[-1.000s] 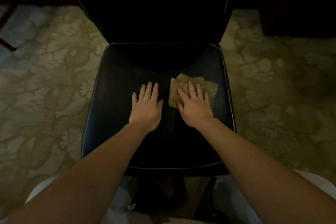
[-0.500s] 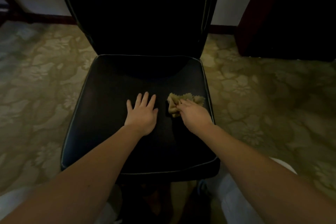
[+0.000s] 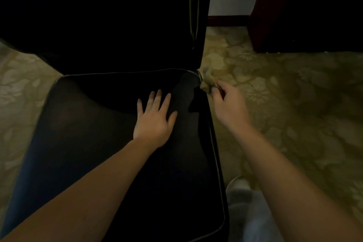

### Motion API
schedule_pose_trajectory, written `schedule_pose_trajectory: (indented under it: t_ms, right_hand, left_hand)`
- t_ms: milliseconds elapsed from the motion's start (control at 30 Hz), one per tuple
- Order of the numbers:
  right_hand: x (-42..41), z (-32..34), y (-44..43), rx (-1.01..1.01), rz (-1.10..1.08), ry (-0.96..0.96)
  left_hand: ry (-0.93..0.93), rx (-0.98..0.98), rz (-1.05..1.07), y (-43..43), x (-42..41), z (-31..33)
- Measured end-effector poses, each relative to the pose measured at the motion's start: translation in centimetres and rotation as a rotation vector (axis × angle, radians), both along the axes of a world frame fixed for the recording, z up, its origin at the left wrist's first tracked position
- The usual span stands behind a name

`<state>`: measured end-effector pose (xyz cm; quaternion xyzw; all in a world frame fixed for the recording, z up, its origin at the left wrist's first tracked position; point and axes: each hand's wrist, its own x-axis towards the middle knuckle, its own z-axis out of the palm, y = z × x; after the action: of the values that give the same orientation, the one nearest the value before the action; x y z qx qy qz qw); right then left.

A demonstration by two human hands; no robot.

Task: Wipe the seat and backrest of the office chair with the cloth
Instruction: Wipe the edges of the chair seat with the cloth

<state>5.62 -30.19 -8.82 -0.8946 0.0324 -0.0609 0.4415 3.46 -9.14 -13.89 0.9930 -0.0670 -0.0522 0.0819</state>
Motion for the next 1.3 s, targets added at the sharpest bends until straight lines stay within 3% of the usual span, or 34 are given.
schedule_pose_trajectory:
  t_ms: [100,267,400,567,733,900,967,1133,1300]
  right_hand:
    - [1.3,-1.8,-0.4,-0.080,0.028,0.048]
    - [3.6,-4.0,0.4,-0.192,0.233,-0.072]
    - [3.7,-4.8,2.2,-0.401,0.420,0.108]
    - [4.2,-4.5,2.5,-0.226,0.377,0.199]
    - [4.2,-4.6,3.4,-0.557,0.382,0.131]
    - [3.1,-2.5,4.0,-0.661,0.421,0.129]
    - [3.0,-2.1,4.3,-0.657,0.405,0.119]
    - [3.9,-3.0,5.0,-0.378,0.325,0.136]
    - [5.3,-3.5,4.7,-0.415,0.323,0.169]
  left_hand:
    - [-0.021,0.034,0.016,-0.2,-0.3,-0.5]
    - [-0.071,0.087,0.019,-0.3,-0.3,-0.9]
    - [-0.068,0.080,0.012,-0.2,-0.4,-1.0]
    - [-0.085,0.055,0.017,-0.1,-0.3,-1.2]
    - [-0.091,0.050,0.013,0.0,-0.3,-1.5]
    - [-0.080,0.048,0.050,0.0,-0.3,-1.2]
    - [-0.051,0.064,0.090,0.0,-0.3,-0.9]
    - [-0.014,0.082,0.069,1.4,-0.3,-0.6]
    - [0.018,0.117,0.045,2.0,-0.4,-0.4]
